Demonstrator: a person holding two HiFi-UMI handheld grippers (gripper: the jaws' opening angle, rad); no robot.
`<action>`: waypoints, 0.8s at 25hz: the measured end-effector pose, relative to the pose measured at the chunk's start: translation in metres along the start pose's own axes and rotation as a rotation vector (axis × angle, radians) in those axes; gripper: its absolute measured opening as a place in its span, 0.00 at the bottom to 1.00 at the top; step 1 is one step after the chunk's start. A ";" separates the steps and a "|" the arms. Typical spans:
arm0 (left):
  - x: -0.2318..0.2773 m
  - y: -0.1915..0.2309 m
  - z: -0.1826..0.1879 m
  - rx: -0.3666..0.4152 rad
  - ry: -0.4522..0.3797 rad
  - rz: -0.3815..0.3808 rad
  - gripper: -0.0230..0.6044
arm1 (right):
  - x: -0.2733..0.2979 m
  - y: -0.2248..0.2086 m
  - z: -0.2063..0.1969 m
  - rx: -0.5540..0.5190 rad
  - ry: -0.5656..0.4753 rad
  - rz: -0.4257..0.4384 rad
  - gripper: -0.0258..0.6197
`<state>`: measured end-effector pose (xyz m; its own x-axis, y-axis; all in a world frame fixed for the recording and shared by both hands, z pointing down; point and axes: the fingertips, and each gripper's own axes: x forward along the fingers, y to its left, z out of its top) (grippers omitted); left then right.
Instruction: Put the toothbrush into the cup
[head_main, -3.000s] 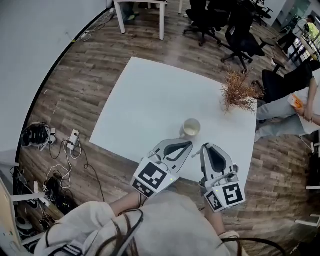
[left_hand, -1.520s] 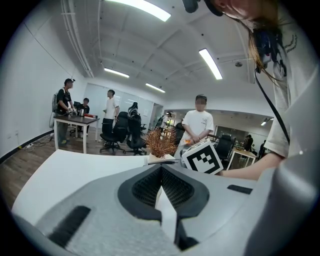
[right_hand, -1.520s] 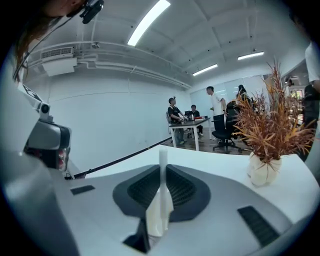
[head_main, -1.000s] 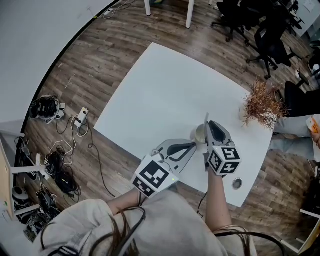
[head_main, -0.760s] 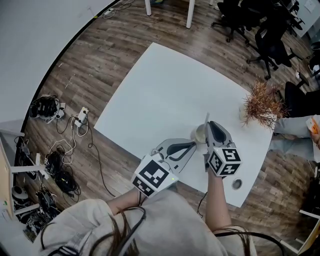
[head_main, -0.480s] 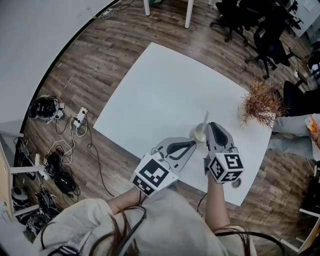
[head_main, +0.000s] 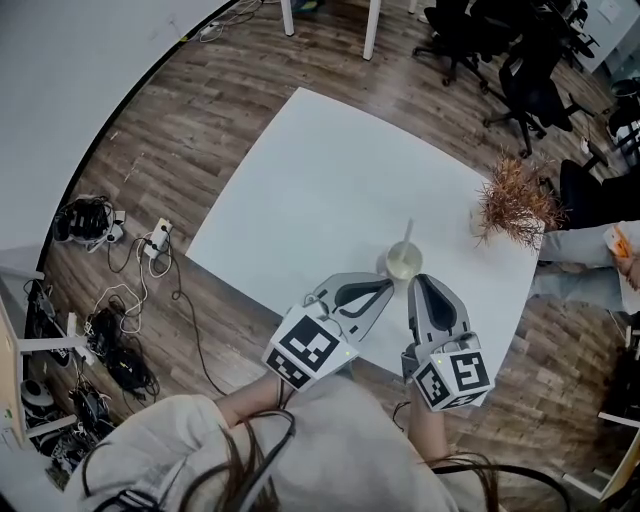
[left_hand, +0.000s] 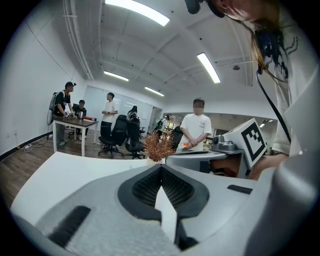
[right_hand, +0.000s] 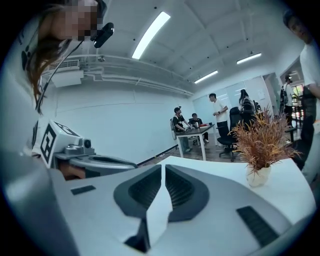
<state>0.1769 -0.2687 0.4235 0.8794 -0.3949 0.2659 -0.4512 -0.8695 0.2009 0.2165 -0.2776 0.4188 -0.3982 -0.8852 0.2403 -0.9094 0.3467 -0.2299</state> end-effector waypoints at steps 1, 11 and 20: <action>-0.001 -0.001 0.000 0.001 -0.001 -0.001 0.04 | -0.004 0.005 0.002 -0.001 -0.006 0.003 0.10; -0.007 -0.011 0.004 0.018 -0.010 -0.015 0.04 | -0.032 0.038 0.006 -0.019 -0.020 0.009 0.07; -0.020 -0.022 0.003 0.028 -0.016 -0.015 0.04 | -0.042 0.045 0.009 -0.047 -0.030 0.006 0.07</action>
<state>0.1700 -0.2426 0.4114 0.8883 -0.3866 0.2480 -0.4341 -0.8831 0.1779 0.1931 -0.2279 0.3896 -0.4003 -0.8918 0.2110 -0.9120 0.3652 -0.1865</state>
